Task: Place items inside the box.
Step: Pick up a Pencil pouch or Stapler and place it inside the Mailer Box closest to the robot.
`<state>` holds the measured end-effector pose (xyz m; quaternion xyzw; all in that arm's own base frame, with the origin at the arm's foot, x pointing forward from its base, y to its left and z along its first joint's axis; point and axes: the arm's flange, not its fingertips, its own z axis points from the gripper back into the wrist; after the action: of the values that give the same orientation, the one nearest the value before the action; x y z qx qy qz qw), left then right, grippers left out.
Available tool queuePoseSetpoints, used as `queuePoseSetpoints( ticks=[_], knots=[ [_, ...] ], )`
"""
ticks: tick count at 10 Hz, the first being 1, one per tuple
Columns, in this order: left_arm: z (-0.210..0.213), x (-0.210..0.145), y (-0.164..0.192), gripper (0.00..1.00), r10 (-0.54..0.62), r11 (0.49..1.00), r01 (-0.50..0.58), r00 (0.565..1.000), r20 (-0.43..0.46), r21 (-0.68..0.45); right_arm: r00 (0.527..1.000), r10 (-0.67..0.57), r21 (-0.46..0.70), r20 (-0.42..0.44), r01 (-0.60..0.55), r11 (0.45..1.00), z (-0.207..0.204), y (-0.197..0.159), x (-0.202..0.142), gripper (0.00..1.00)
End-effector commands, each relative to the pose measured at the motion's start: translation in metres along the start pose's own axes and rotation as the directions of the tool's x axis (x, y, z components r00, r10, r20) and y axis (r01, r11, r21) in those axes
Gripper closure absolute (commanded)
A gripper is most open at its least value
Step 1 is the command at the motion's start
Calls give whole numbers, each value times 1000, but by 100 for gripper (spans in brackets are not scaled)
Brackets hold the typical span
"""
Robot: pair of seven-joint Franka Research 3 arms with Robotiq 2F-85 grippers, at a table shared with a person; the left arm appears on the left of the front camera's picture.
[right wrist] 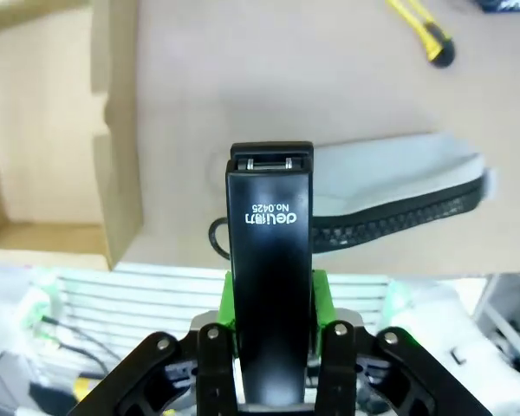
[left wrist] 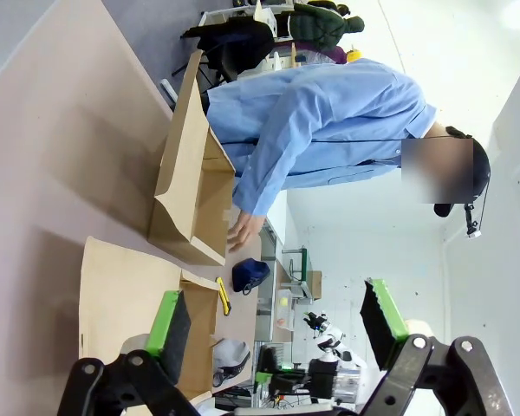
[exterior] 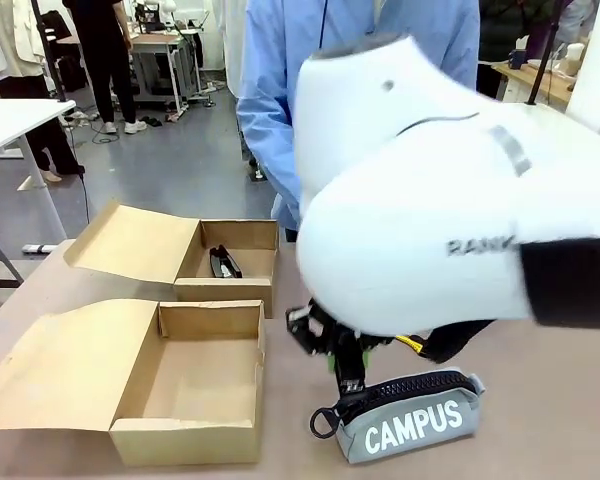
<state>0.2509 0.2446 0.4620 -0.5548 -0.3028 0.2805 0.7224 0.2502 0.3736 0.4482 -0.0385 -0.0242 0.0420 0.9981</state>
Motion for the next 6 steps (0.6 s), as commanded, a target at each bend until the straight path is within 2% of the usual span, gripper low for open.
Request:
queuePoseSetpoints(
  ticks=[1, 3, 4, 5, 6],
  knots=[
    [-1, -1, 1, 0, -16, 1000, 16, 1000, 5, -26, 998, -26, 18, 54, 25, 1000, 19, -13, 7, 100],
    [-1, -1, 1, 0, -16, 1000, 16, 1000, 5, -26, 998, -26, 18, 54, 25, 1000, 19, -13, 7, 100],
    [-1, -1, 1, 0, -16, 1000, 16, 1000, 5, -26, 1000, -6, 4, 2, 6, 1000, 0, -2, 5, 64],
    [-1, -1, 1, 0, -16, 1000, 16, 1000, 5, -26, 998, -49, 42, 26, 48, 998, 2, 13, 5, 64],
    [-1, -1, 1, 0, -16, 1000, 16, 1000, 5, -26, 998, -52, 28, 41, 51, 998, 8, 32, 4, 64]
  ],
)
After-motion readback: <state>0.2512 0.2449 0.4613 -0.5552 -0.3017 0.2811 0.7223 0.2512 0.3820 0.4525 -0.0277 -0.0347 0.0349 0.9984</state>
